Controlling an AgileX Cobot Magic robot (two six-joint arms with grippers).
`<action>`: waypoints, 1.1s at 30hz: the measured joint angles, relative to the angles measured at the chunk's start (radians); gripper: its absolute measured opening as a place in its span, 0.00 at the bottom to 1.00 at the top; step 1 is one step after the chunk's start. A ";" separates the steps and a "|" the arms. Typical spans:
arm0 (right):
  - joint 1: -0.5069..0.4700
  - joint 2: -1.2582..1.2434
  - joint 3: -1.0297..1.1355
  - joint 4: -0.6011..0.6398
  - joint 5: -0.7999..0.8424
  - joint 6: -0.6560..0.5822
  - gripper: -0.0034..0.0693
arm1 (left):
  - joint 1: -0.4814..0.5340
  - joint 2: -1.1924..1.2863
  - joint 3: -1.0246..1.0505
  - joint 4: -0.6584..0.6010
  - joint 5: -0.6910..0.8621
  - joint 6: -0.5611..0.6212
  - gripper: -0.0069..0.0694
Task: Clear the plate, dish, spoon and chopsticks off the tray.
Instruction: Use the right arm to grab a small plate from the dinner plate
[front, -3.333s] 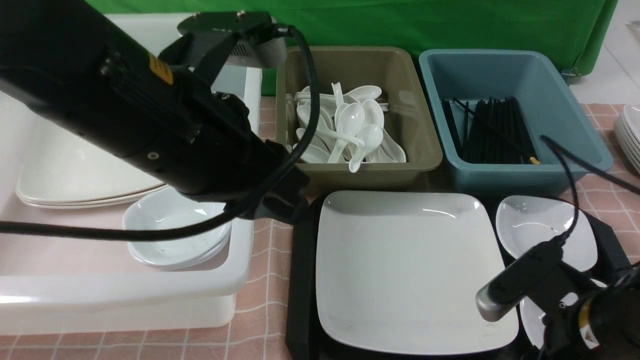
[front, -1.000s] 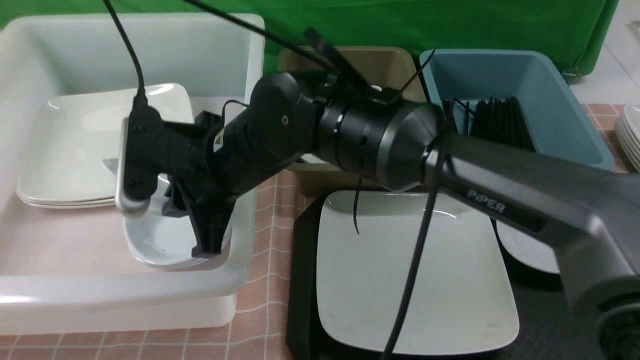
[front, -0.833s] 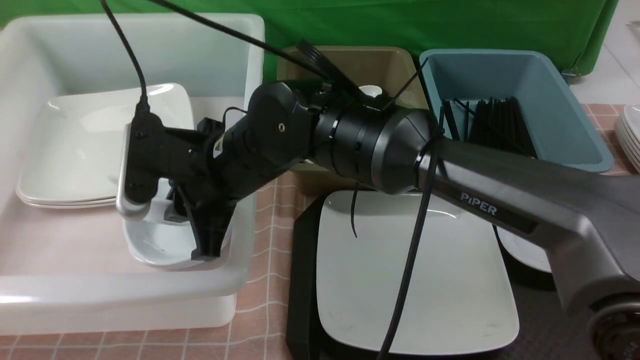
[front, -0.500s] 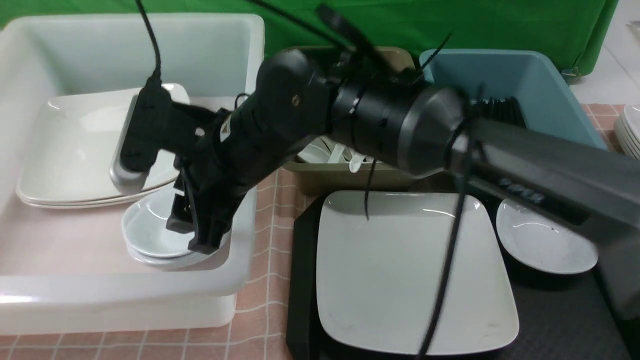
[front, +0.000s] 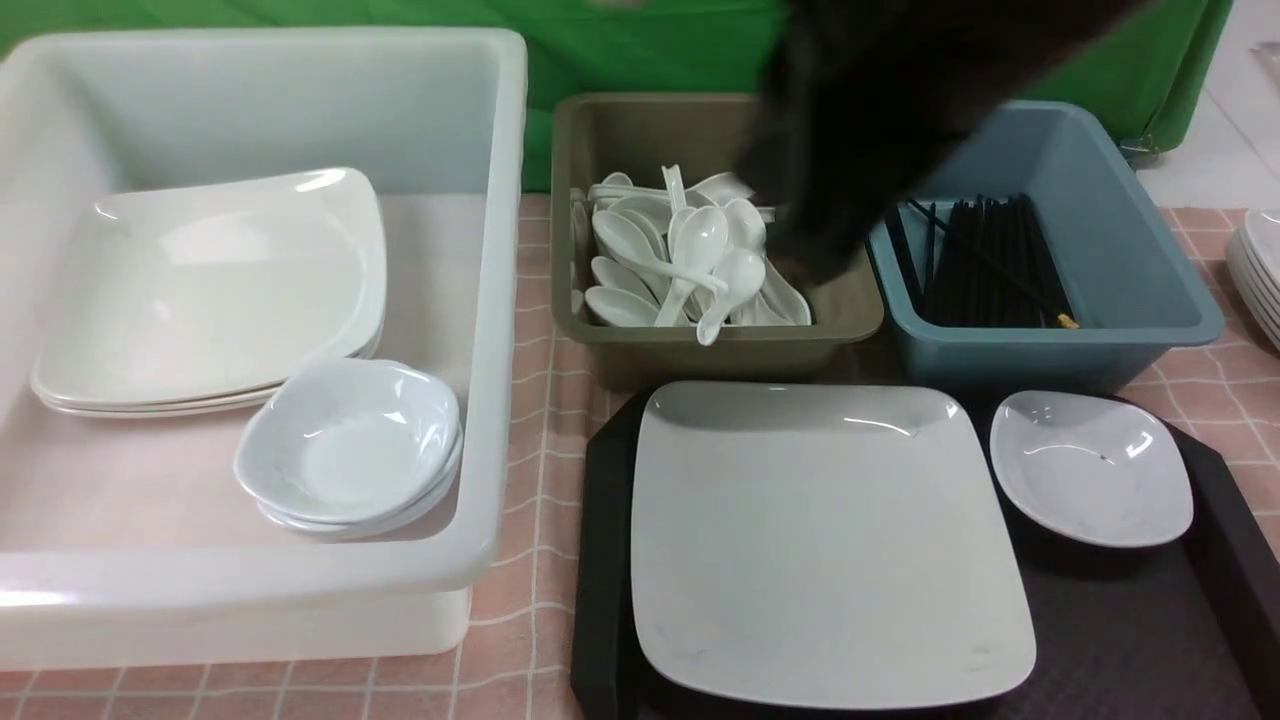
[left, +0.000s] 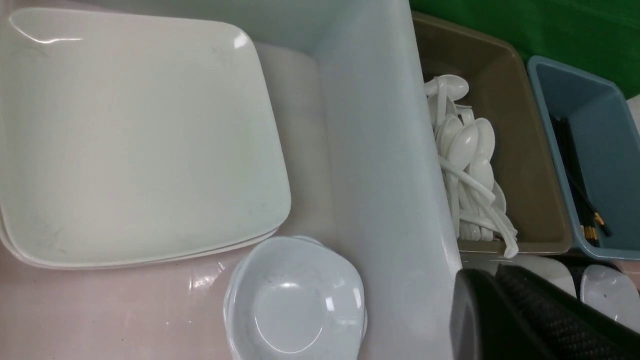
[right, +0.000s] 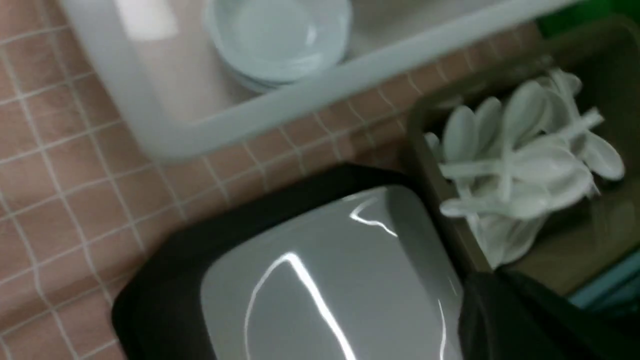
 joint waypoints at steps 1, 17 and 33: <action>-0.021 -0.038 0.039 -0.010 0.000 0.012 0.09 | -0.028 0.000 0.000 0.005 0.000 0.001 0.11; -0.538 -0.066 0.907 -0.017 -0.559 0.073 0.67 | -0.384 0.000 0.000 0.144 -0.029 0.000 0.11; -0.538 0.194 0.908 -0.160 -0.684 -0.119 0.63 | -0.385 0.002 0.000 0.159 -0.033 -0.008 0.11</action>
